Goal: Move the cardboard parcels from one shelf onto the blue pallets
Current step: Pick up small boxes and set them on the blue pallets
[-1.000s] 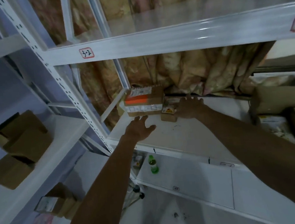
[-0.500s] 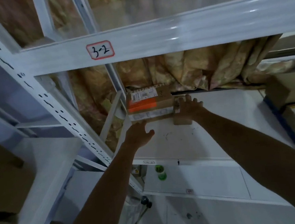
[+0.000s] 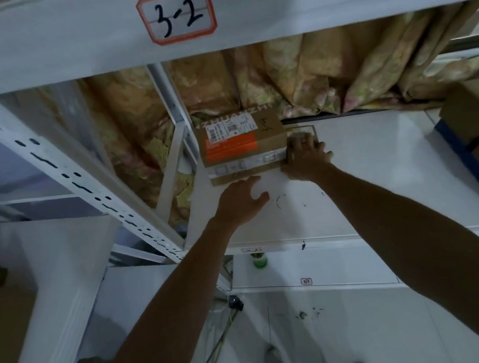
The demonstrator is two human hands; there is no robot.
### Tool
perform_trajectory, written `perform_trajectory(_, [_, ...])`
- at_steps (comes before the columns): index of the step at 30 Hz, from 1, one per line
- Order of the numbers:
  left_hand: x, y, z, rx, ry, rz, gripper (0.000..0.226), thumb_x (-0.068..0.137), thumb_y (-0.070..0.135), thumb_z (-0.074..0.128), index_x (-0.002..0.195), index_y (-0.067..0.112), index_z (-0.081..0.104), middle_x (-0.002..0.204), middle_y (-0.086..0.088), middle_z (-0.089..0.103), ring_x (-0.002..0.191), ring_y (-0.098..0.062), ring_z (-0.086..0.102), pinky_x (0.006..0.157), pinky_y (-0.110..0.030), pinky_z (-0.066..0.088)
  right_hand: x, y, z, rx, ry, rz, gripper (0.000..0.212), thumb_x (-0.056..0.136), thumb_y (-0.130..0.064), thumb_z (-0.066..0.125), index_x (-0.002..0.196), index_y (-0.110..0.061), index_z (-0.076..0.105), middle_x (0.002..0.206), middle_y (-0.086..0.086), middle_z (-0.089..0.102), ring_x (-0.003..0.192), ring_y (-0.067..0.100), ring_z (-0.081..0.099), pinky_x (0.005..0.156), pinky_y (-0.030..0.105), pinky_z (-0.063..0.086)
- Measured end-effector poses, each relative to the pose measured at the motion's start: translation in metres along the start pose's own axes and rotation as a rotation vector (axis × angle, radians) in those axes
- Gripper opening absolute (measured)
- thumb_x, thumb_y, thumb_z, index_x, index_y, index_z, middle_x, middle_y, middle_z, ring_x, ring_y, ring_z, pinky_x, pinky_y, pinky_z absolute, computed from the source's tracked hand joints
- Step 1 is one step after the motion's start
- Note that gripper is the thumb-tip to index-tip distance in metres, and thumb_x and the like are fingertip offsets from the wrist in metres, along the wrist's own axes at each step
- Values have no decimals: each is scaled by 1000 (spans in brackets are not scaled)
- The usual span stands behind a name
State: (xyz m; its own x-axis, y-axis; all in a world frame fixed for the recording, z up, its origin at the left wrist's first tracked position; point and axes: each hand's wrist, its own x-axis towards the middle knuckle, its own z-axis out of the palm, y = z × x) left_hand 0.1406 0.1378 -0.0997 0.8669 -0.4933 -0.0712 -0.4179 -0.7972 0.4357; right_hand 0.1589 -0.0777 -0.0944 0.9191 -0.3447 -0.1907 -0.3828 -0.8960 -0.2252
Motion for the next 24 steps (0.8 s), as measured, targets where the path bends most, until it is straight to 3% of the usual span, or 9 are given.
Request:
perform_trajectory(4, [0,-3,5,18,-13,-22,59,97,53,52,148,23,45,146,-3,54,135,-23,48,111,-40,38,2,2,6,45,74,20,69,82,-52,54,141,-24,31,144,16,28,127,47,33,98,67,33])
perform_trajectory(9, [-3,-3,9,25,14,-24,59,97,51,55,148,22,47,150,-2,50,140,-22,43,114,-39,35,-1,10,11,146,140,22,55,92,-51,47,137,-24,35,138,14,31,119,43,36,90,57,44])
perform_trajectory(12, [-2,2,6,47,-14,-22,62,96,53,55,150,23,45,155,-2,44,144,-22,37,116,-42,32,-6,18,8,119,182,-22,57,93,-56,45,138,-23,37,138,14,33,117,43,39,89,55,45])
perform_trajectory(20, [1,32,-4,45,-68,26,72,92,59,57,152,22,41,161,0,34,149,-22,28,119,-45,31,-35,58,-32,-1,247,-33,68,80,-52,65,135,-22,36,139,14,32,117,41,38,88,51,44])
perform_trajectory(24, [6,65,-12,16,-49,111,73,87,60,61,150,25,45,153,0,46,140,-21,44,113,-38,39,-57,85,-62,-44,289,-1,70,78,-53,65,136,-23,37,142,12,33,118,41,39,89,49,42])
